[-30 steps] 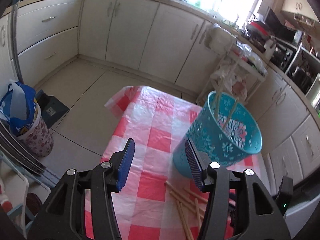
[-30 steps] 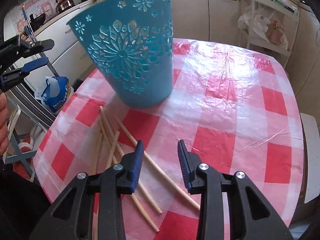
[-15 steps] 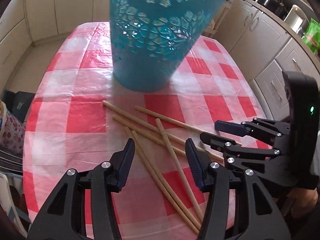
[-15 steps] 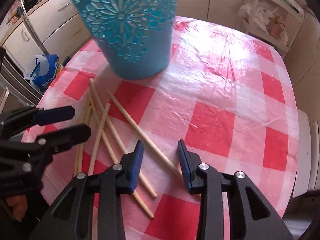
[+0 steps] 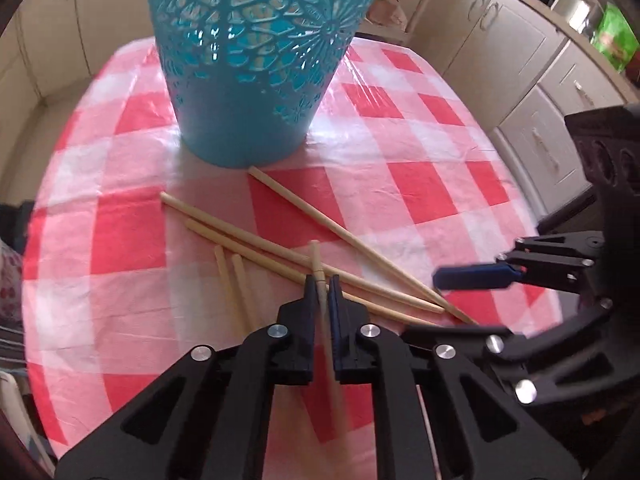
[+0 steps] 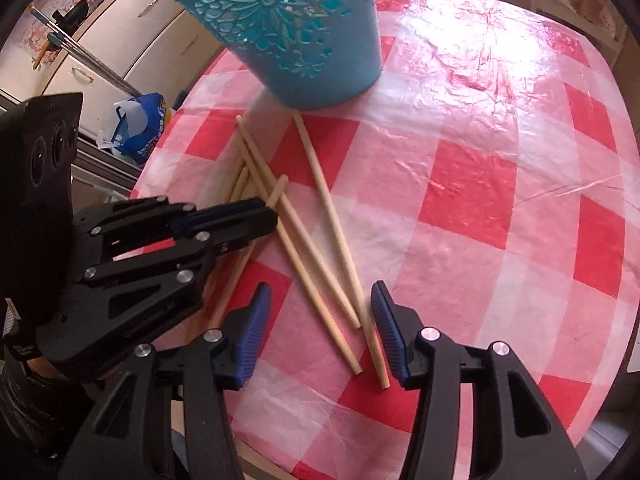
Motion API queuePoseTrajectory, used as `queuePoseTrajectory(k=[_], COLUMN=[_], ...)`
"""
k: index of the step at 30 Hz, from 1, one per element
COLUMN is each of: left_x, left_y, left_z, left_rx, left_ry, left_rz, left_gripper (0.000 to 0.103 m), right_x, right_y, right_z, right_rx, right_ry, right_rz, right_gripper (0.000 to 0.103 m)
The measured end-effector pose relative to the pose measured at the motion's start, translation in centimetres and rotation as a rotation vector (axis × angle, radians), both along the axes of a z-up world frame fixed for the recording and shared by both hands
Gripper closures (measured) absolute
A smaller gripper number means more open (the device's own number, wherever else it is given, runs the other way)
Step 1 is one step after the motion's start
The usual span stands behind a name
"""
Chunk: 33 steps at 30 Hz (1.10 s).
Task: Organize utensils
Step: 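Lower the left gripper to the sticks, close on one and lift, then drop the left gripper's stick into the teal cup while the right gripper grasps a stick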
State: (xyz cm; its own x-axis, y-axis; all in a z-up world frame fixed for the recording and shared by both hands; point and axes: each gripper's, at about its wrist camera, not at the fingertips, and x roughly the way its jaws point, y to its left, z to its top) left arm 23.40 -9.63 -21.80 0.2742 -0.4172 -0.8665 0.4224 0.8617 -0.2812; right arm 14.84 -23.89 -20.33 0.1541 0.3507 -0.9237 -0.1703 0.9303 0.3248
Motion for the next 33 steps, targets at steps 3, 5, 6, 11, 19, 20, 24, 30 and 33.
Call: queuePoseTrajectory(k=[3, 5, 6, 11, 19, 20, 24, 30, 33], left_x=[0.4, 0.5, 0.6, 1.1, 1.9, 2.0, 2.0, 1.2, 1.2], left_y=[1.1, 1.8, 2.3, 5.2, 11.1, 11.5, 11.9, 12.4, 12.1], left_z=[0.9, 2.0, 2.6, 5.7, 9.9, 10.3, 11.7, 14.5, 16.0], left_rx=[-0.047, -0.079, -0.102, -0.208, -0.357, -0.372, -0.408, -0.450, -0.453], left_ry=[0.006, -0.003, -0.007, -0.040, -0.125, -0.131, -0.189, -0.286, -0.352], left_rz=[0.019, 0.036, 0.043, 0.070, 0.181, 0.190, 0.212, 0.241, 0.264], left_gripper=[0.098, 0.098, 0.098, 0.098, 0.098, 0.098, 0.098, 0.098, 0.098], right_x=[0.6, 0.9, 1.2, 2.2, 3.8, 3.7, 3.4, 3.4, 2.9], right_y=[-0.2, 0.2, 0.4, 2.6, 5.5, 5.9, 6.1, 3.3, 1.8], right_z=[0.8, 1.5, 1.8, 1.8, -0.7, -1.0, -0.8, -0.5, 0.5], right_rx=[0.009, 0.006, -0.013, -0.091, -0.178, -0.215, -0.264, -0.154, -0.068], right_ry=[-0.092, -0.171, -0.201, -0.267, -0.252, -0.257, -0.280, -0.226, -0.213], right_rz=[-0.048, -0.069, -0.070, -0.022, 0.042, 0.060, 0.081, 0.018, -0.016], right_gripper=[0.052, 0.052, 0.052, 0.065, 0.079, 0.083, 0.097, 0.097, 0.097])
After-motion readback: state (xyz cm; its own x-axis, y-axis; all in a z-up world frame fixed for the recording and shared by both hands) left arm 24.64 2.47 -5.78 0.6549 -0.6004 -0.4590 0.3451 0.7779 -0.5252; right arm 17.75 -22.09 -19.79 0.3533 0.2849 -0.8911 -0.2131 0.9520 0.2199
